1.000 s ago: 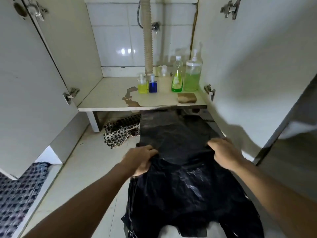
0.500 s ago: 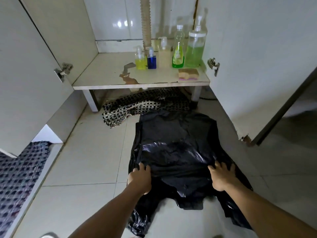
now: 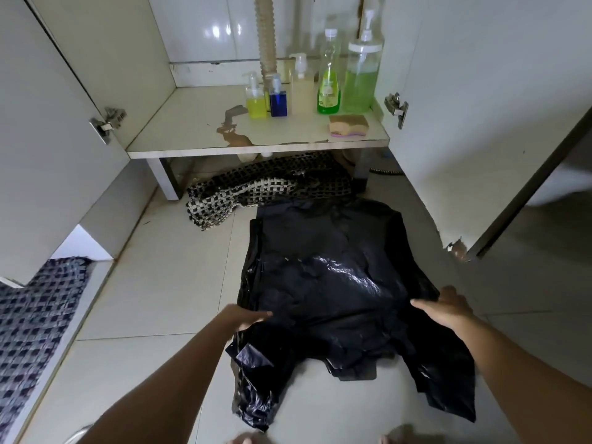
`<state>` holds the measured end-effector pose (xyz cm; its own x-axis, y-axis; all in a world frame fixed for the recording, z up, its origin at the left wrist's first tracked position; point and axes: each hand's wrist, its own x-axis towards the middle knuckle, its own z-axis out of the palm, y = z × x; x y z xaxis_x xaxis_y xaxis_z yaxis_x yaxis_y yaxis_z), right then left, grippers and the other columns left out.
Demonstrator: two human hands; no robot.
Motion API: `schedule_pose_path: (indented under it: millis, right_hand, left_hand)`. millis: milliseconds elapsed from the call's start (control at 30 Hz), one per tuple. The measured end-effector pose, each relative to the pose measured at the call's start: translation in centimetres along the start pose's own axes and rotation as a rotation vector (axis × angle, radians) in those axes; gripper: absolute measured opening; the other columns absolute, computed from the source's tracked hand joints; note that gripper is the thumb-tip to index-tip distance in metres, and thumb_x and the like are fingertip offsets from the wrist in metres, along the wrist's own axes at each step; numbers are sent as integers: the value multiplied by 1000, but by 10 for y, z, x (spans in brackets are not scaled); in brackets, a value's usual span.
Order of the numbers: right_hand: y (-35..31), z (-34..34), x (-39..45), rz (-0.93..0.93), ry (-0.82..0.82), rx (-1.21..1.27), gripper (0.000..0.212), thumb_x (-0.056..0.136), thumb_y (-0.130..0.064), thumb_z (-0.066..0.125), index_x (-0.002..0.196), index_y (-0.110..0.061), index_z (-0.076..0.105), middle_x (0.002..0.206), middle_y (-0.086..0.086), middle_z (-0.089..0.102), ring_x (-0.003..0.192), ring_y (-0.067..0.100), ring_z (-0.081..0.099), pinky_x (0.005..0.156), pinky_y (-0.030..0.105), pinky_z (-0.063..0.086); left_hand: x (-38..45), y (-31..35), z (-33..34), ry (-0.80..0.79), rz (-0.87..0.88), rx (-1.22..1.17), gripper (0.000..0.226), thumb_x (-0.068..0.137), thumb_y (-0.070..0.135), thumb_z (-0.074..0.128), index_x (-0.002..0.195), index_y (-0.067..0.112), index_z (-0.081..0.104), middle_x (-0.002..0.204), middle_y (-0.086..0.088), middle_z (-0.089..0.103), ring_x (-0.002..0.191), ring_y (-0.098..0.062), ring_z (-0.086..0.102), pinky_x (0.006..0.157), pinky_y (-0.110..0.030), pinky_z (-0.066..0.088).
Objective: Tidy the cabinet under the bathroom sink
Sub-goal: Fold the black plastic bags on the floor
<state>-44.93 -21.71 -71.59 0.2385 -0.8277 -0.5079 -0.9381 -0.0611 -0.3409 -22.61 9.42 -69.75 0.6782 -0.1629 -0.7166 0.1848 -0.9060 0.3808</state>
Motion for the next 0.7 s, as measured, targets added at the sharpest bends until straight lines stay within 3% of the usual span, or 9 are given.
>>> schedule_pose_path:
  millis: [33, 100, 167, 233, 300, 367, 500, 600, 700]
  right_hand:
    - [7, 4, -2, 35, -50, 41, 93, 73, -48, 76, 139, -2, 29, 141, 22, 39, 128, 40, 43, 102, 44, 42]
    - [18, 15, -3, 91, -121, 172, 92, 70, -39, 81, 137, 1, 32, 138, 22, 44, 124, 38, 48, 100, 42, 44]
    - [25, 25, -2, 128, -134, 240, 86, 66, -30, 85, 132, 2, 42, 129, 21, 54, 115, 37, 55, 97, 41, 47]
    - [28, 32, -1, 132, -141, 278, 70, 66, -20, 85, 123, 4, 53, 116, 20, 62, 101, 34, 60, 90, 38, 49]
    - [25, 34, -7, 143, -155, 296, 58, 67, -11, 83, 116, 8, 59, 108, 19, 64, 92, 31, 59, 86, 37, 49]
    - [20, 29, -16, 151, -182, 318, 51, 71, -6, 79, 114, 10, 58, 103, 16, 61, 89, 29, 55, 81, 35, 45]
    - [12, 6, -24, 161, -286, 329, 35, 77, -8, 70, 108, 6, 60, 97, 16, 59, 81, 29, 54, 78, 36, 39]
    - [6, -8, -36, 136, -313, 370, 35, 78, -13, 70, 107, 2, 61, 104, 19, 61, 96, 35, 59, 84, 39, 45]
    - [0, -19, -47, 143, -342, 469, 26, 79, -18, 70, 97, 1, 65, 100, 22, 66, 95, 37, 63, 89, 43, 50]
  left_hand:
    - [-5, -5, 7, -16, -29, -44, 68, 77, 44, 75, 122, 0, 50, 123, -17, 52, 114, -32, 53, 80, -38, 39]
    - [-4, -14, 21, -26, -64, -173, 82, 67, 40, 84, 125, -6, 50, 123, -19, 57, 113, -34, 56, 83, -35, 44]
    - [22, -30, 38, -27, -47, -273, 106, 43, 40, 94, 127, -8, 48, 115, -20, 63, 104, -34, 62, 88, -36, 52]
    - [69, -52, 60, 11, -45, -287, 114, 27, 38, 91, 123, -8, 49, 109, -21, 65, 99, -35, 65, 87, -42, 55]
    - [67, -55, 62, 47, -45, -279, 86, 41, 33, 76, 115, -8, 59, 103, -21, 68, 97, -35, 66, 86, -40, 56]
    - [27, -40, 48, 28, -27, -304, 54, 61, 18, 62, 106, -12, 62, 93, -22, 66, 91, -35, 66, 74, -35, 56]
    - [5, -31, 28, -81, -37, -520, 17, 82, -6, 51, 94, -15, 61, 68, -17, 58, 64, -29, 59, 53, -26, 44]
    - [-6, -29, 15, -123, -72, -663, 14, 87, -4, 52, 75, -6, 58, 60, -16, 60, 52, -26, 57, 44, -24, 46]
    - [-22, -23, 5, -205, -89, -783, 20, 91, 0, 49, 71, -1, 53, 43, -11, 56, 34, -22, 55, 37, -22, 47]
